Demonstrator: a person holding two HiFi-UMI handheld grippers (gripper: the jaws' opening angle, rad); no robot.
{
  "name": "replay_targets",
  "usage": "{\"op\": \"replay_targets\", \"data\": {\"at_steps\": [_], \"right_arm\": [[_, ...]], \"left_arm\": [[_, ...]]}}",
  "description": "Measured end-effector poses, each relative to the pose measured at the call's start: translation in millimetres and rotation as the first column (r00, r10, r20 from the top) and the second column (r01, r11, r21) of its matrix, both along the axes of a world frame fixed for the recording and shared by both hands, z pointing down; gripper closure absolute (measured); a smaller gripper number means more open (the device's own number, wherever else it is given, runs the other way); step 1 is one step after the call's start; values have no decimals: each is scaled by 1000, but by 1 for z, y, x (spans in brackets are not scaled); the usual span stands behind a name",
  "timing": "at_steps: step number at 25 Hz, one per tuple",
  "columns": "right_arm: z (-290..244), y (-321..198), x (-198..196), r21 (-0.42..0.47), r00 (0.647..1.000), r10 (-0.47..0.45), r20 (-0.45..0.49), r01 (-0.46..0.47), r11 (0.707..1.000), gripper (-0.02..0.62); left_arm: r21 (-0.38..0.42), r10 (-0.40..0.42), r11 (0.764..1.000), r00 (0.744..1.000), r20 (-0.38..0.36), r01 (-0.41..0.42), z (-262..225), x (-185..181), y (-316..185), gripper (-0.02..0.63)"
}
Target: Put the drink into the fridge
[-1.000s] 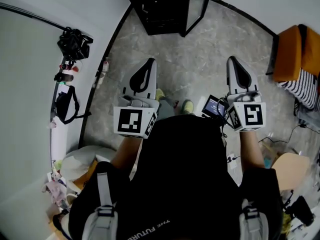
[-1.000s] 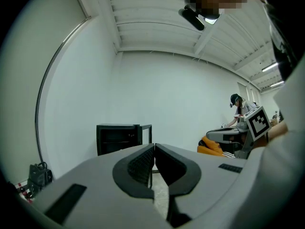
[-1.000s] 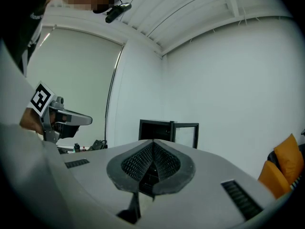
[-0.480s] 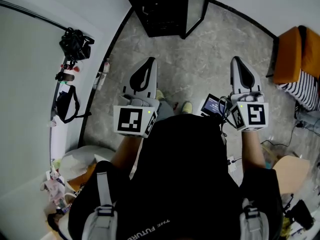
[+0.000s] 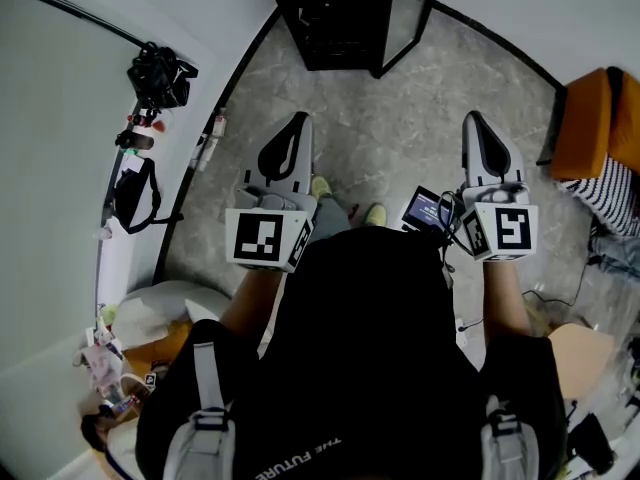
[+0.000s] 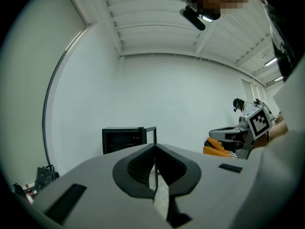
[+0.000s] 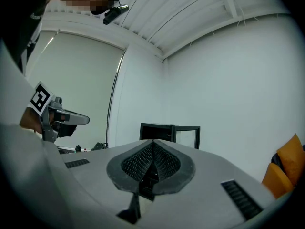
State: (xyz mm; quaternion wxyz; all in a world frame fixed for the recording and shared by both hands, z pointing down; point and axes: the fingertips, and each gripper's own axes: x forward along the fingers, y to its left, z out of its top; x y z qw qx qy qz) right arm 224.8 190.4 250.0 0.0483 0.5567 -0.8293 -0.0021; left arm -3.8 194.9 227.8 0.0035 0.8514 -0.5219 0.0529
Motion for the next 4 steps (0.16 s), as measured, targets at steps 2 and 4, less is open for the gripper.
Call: {"op": "replay_targets", "data": {"at_steps": [2,4], "right_arm": [[0,0,0,-4,1000,4,6,-4,1000,581],[-1,1,0,-7,1000,8,18,-8,1000,581]], "left_arm": [[1,-2,1000,1000,-4,2,-1,0,0,592],[0,-2,1000,1000,-11,2,-2,-1,0,592]]}}
